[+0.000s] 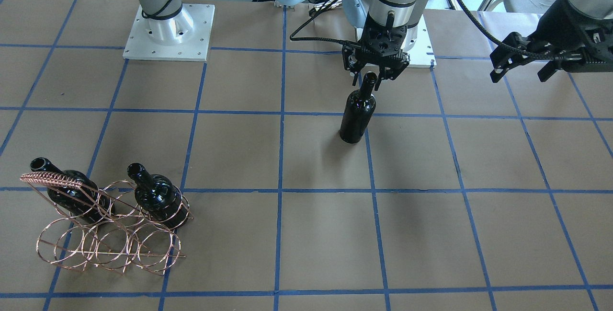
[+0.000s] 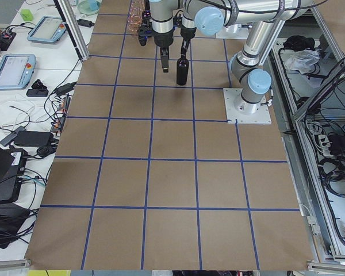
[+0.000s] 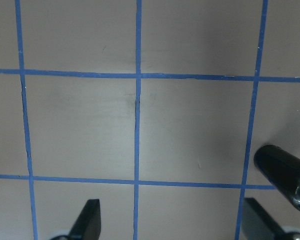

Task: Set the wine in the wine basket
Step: 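Lower the right gripper over the standing bottle and grasp its neck, then lift the bottle with the right gripper and carry it to the wire basket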

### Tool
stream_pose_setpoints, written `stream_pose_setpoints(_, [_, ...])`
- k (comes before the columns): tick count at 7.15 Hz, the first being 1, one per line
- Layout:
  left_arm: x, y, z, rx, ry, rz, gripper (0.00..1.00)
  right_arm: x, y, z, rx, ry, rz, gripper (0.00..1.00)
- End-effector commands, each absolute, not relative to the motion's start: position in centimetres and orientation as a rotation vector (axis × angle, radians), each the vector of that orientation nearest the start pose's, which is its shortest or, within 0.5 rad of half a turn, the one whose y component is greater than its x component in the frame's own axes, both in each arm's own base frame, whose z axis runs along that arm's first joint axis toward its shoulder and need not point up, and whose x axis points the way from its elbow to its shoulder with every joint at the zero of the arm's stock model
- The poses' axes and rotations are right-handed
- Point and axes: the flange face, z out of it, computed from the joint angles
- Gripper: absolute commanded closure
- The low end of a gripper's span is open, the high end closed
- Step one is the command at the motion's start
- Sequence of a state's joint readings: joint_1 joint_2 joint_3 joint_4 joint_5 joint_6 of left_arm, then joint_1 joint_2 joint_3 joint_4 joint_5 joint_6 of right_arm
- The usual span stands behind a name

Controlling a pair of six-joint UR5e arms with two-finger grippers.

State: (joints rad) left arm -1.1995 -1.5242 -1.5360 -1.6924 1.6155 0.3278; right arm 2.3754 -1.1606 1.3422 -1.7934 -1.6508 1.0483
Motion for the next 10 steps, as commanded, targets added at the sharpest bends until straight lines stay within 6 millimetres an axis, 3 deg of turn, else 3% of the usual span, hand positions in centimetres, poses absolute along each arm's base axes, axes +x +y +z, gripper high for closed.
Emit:
stream_pose_setpoints(1, [5.0,-48.1,51.5,-0.068,3.113,0.087,0.00,56.0,-36.6,38.7,0.387,3.131,-0.147,0.47])
stream_pose_setpoints(3, [5.0,-48.0,51.1,-0.058,3.114,0.099,0.00,56.1,-36.6,38.7,0.386,3.125,-0.142,0.63])
stream_pose_setpoints(5, [5.0,-48.0,51.1,-0.051,3.116,0.100,0.00,56.1,-36.5,38.7,0.392,3.117,-0.130,0.89])
stream_pose_setpoints(6, [4.8,-47.9,51.4,-0.046,3.115,0.088,0.00,56.0,-36.7,38.9,0.394,3.115,-0.131,0.93])
stream_pose_setpoints(7, [3.9,-47.9,51.7,-0.028,3.130,0.067,0.00,54.7,-37.4,40.5,0.400,3.098,-0.146,0.93])
stream_pose_setpoints(8, [3.8,-47.7,52.0,-0.028,3.129,0.055,0.00,51.5,-39.2,42.6,0.386,3.095,-0.154,0.93])
stream_pose_setpoints(10, [2.4,-48.0,51.9,-0.012,3.130,0.052,0.00,41.5,-38.9,43.9,0.297,3.102,-0.081,0.93])
